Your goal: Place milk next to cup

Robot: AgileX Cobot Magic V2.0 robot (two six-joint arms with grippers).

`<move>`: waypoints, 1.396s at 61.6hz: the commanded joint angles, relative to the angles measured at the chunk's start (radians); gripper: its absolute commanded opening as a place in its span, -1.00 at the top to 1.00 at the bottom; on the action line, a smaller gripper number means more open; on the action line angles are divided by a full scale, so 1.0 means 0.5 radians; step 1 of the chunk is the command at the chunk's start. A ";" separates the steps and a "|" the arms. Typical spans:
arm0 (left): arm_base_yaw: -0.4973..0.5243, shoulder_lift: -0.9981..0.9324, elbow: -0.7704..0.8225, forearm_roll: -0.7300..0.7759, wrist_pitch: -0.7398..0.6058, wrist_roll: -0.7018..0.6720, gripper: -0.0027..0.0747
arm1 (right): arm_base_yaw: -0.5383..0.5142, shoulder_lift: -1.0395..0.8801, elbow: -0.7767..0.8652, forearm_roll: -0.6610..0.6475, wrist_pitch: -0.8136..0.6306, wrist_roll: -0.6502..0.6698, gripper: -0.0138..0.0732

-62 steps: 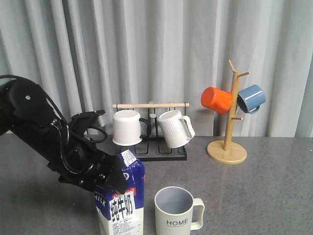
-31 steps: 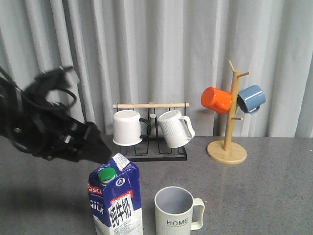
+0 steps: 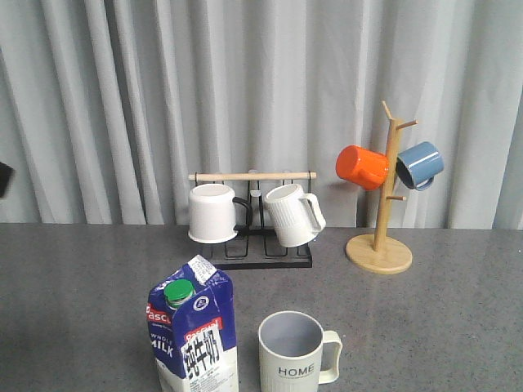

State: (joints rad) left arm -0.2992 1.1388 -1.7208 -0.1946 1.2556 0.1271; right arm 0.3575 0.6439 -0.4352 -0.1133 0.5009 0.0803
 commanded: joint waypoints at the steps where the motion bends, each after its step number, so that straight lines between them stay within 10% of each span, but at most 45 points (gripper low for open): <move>1: -0.005 -0.173 0.061 -0.019 -0.257 -0.034 0.95 | -0.014 0.001 -0.056 -0.028 -0.141 0.002 0.69; 30: -0.005 -1.104 1.282 -0.034 -0.746 -0.099 0.95 | -0.014 0.001 -0.056 -0.028 -0.141 0.002 0.69; 60: -0.005 -1.352 1.497 0.254 -0.673 -0.079 0.95 | -0.014 0.001 -0.056 -0.028 -0.127 0.002 0.69; 86: 0.114 -1.662 3.070 0.290 -2.601 -0.101 0.95 | -0.014 0.001 -0.056 -0.028 -0.125 0.002 0.69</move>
State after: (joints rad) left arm -0.2607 0.3396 -0.2901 -0.0175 0.2381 0.0880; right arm 0.3575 0.6439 -0.4352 -0.1142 0.5010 0.0838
